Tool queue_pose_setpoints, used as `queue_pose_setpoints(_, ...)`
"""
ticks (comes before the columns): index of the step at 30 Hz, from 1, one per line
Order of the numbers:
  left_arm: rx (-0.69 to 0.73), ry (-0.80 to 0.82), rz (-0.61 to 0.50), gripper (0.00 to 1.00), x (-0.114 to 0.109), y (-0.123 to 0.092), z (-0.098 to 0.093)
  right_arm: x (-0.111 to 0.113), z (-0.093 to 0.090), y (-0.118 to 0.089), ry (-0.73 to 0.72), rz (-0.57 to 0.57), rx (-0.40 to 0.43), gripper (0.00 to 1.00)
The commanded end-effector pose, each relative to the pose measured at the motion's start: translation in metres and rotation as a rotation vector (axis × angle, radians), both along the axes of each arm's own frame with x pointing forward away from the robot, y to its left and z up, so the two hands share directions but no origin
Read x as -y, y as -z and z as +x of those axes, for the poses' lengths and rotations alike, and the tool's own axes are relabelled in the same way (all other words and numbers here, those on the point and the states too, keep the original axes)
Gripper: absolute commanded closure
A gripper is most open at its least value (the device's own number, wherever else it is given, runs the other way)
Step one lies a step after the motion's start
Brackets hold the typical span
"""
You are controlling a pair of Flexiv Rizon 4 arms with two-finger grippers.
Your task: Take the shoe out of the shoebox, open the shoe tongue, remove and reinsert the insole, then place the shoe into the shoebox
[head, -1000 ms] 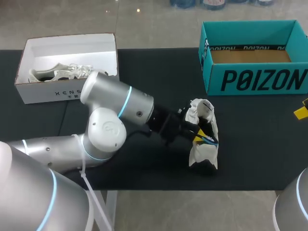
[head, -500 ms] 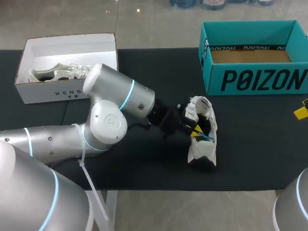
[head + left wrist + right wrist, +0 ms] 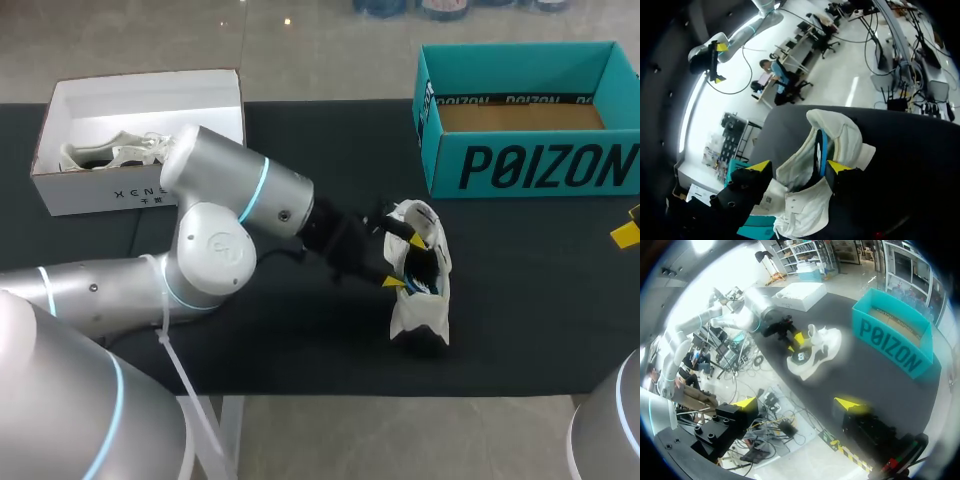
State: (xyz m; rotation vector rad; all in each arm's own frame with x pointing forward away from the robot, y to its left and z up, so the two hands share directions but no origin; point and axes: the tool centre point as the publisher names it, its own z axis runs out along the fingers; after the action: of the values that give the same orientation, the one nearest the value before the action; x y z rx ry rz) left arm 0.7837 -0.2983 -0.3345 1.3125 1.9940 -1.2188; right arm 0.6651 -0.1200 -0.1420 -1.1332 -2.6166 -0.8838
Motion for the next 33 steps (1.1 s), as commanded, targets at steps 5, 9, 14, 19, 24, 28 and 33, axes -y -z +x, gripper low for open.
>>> queue_pose_setpoints(5,-0.018,0.153,0.165,0.00,-0.016,-0.033,-0.004,0.000,0.001,0.001,-0.001,-0.002,-0.003,0.00)
queue_pose_setpoints(9,0.011,0.231,0.314,0.00,-0.018,-0.039,-0.007,0.000,0.001,0.001,-0.001,-0.002,-0.003,0.00)
queue_pose_setpoints(14,0.094,0.302,0.502,0.00,-0.025,-0.034,-0.011,0.000,0.001,0.001,-0.001,-0.002,-0.003,0.00)
queue_pose_setpoints(19,0.129,0.305,0.550,0.00,-0.026,-0.030,-0.015,0.000,0.001,0.001,-0.001,-0.002,-0.003,0.00)
queue_pose_setpoints(24,0.129,0.305,0.550,0.00,-0.026,-0.030,-0.015,0.000,0.001,0.001,-0.001,-0.002,-0.003,0.00)
queue_pose_setpoints(28,0.129,0.305,0.550,0.00,-0.026,-0.030,-0.015,0.000,0.001,0.001,-0.001,-0.002,-0.003,0.00)
queue_pose_setpoints(33,0.129,0.305,0.550,0.00,-0.026,-0.030,-0.015,0.000,0.001,0.001,-0.001,-0.002,-0.003,0.00)
